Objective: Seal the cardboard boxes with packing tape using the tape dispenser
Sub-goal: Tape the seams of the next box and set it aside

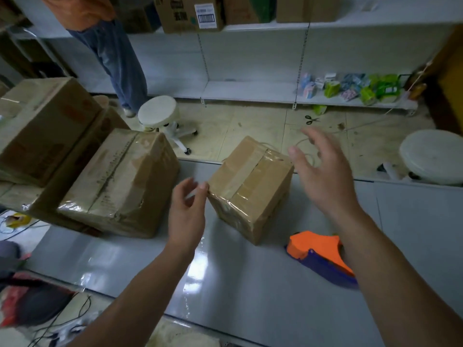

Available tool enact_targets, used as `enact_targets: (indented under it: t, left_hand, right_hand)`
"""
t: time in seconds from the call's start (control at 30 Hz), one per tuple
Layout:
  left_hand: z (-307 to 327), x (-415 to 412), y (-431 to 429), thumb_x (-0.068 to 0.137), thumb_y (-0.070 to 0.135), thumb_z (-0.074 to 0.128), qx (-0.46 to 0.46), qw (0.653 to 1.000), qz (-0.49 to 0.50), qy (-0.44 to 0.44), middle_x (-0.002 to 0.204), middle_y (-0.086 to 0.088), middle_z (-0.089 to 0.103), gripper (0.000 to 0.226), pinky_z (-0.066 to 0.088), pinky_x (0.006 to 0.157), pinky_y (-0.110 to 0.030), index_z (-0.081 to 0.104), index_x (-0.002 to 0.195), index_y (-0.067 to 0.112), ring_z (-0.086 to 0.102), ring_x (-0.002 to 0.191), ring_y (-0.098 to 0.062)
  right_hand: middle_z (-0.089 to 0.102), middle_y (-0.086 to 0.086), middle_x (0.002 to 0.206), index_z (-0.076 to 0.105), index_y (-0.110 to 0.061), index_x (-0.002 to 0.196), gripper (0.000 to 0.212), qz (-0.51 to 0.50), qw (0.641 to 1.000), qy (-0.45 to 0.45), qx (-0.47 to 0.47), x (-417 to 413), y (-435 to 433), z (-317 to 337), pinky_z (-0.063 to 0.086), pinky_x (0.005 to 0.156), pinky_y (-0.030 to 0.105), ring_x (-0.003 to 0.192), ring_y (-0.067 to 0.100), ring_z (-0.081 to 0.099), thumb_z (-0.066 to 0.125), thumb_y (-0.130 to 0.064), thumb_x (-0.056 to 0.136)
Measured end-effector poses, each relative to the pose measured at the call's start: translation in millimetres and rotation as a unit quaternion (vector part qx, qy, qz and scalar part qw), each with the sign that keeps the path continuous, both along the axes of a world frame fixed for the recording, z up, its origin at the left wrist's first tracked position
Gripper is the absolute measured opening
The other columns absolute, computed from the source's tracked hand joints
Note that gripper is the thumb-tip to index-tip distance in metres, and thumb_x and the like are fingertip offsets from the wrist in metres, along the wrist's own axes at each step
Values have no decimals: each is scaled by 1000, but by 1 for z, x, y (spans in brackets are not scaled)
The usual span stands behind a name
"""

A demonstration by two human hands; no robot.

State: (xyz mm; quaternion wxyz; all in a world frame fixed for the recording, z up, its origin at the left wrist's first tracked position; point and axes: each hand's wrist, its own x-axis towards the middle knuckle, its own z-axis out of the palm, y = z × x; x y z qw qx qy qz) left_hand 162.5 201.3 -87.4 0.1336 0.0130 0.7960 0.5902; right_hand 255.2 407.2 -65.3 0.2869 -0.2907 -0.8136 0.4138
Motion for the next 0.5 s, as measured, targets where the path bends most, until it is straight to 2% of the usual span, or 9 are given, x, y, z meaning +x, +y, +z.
enact_targets:
  t: [0.07,0.13,0.23,0.27,0.33,0.4,0.47,0.5]
  left_hand:
    - [1,17,-7,95,45,53,27,997,36,-56,114,1,58,28,48,92,-33,51,111,22,59,105,-14]
    - [3,43,-10,93,48,51,63,992,6,-108,114,2,59,25,47,89,-29,53,107,27,58,104,-12]
    - [9,64,-5,85,50,56,131,981,-73,-125,123,22,59,45,42,89,-20,49,129,39,55,111,6]
    - [9,56,-2,88,47,56,140,981,-79,-111,121,25,59,44,43,87,-18,47,131,41,56,108,9]
    - [10,26,2,97,37,53,107,989,-69,-77,117,16,60,34,43,77,-17,49,131,35,57,100,4]
    - [11,-18,-3,98,25,55,68,990,-106,-60,111,5,62,25,45,74,-17,55,123,26,58,98,-7]
    - [10,-59,-9,86,21,67,59,974,-201,-87,110,-1,66,30,48,90,-21,61,115,23,61,107,-21]
    - [11,-72,-11,78,23,69,47,961,-253,-105,115,-6,66,37,46,101,-28,62,114,24,60,113,-25]
  right_hand:
    - [53,-6,139,54,-26,135,41,26,991,-89,-97,-10,-2,-11,39,104,29,126,11,49,56,-34,94]
    - [56,-5,135,56,-26,133,39,16,989,-113,-93,-12,-16,-17,40,101,29,124,15,51,54,-34,95]
    - [63,-3,126,58,-27,130,38,-24,987,-152,-48,-7,-46,-12,43,95,32,116,21,56,54,-37,94]
    - [67,-2,118,59,-28,127,36,-26,985,-166,-27,-3,-56,-9,46,91,32,110,22,59,54,-37,93]
    - [71,-5,105,61,-30,120,31,-7,985,-174,-13,10,-76,-7,51,85,35,100,21,65,52,-41,92]
    - [74,-8,98,63,-36,115,25,23,983,-175,-48,28,-96,-3,53,81,39,92,15,68,54,-41,92]
    - [74,-11,84,67,-42,95,14,26,986,-138,-86,43,-114,1,55,77,39,79,10,70,57,-36,86]
    - [73,-13,79,67,-40,88,12,-1,990,-99,-98,46,-117,5,55,75,37,75,6,69,57,-35,84]
